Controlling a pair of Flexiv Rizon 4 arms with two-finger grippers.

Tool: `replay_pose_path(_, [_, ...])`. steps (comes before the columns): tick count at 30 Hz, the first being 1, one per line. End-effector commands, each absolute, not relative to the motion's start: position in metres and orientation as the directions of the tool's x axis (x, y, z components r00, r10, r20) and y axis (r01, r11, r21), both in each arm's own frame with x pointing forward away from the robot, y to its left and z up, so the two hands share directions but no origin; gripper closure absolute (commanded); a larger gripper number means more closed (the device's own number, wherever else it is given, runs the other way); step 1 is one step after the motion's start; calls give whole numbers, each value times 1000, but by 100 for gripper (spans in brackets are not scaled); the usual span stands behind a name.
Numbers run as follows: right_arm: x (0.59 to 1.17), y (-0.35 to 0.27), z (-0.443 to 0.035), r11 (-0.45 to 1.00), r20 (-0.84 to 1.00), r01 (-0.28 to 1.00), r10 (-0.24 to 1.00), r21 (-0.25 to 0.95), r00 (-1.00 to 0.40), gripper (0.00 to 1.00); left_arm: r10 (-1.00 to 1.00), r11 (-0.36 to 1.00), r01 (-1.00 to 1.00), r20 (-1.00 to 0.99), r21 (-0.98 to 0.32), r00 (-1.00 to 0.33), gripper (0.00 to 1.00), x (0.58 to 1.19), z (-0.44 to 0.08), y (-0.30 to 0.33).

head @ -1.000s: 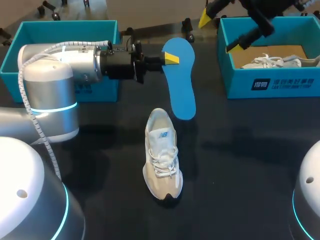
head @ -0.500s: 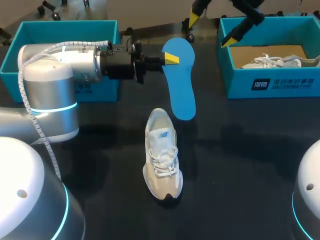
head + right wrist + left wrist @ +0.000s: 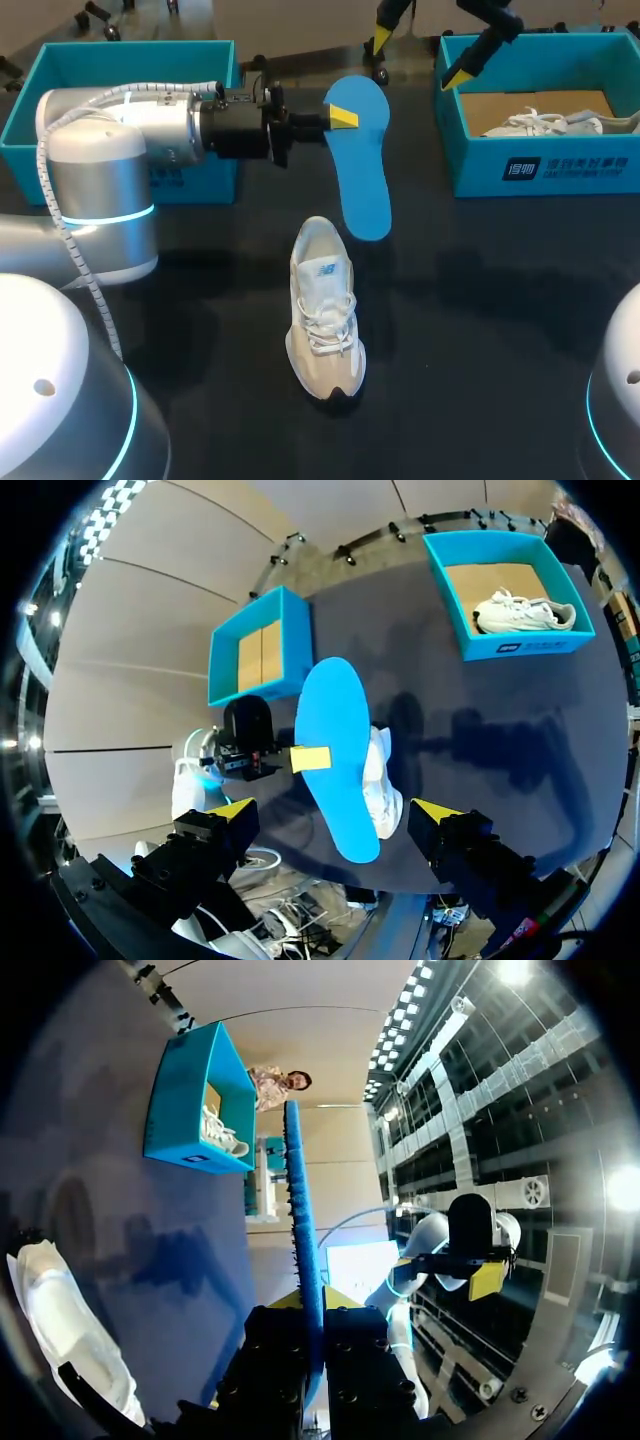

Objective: Take the shoe out of the shoebox, open the shoe tongue, remove and reinsert the insole, then place the shoe into the shoebox

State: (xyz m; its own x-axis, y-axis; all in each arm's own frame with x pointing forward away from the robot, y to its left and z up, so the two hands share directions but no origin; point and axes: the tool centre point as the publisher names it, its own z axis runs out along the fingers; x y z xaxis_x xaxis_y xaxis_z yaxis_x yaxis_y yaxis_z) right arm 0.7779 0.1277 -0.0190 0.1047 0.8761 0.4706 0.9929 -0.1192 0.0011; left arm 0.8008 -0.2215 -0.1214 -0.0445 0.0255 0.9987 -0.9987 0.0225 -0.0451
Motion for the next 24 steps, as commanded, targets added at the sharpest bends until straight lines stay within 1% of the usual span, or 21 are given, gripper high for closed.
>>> replay_pose_path(1, [778, 129, -24, -117, 470, 993, 877, 9, 99, 0, 25, 23, -999, 999, -45, -44, 100, 801, -122, -223])
replay_pose_path(6, [775, 132, -27, -114, 459, 993, 884, 14, 94, 0, 25, 23, -999, 999, -45, -44, 100, 801, -122, -223])
replay_pose_path(12, [773, 139, -26, -99, 400, 995, 912, -2, 92, 0, 25, 23, -999, 999, -45, -44, 100, 801, -122, -223])
replay_pose_path(15, [774, 144, -25, -87, 383, 996, 920, 10, 77, 0, 25, 23, -999, 999, -45, -44, 100, 801, -122, -223])
replay_pose_path(22, [776, 160, -25, -71, 248, 997, 967, 31, 62, 0, 25, 23, -999, 999, -45, -44, 100, 801, -122, -223])
replay_pose_path(24, [776, 160, -26, -71, 220, 996, 974, 63, 56, 0, 25, 23, -999, 999, -45, -44, 100, 801, -122, -223])
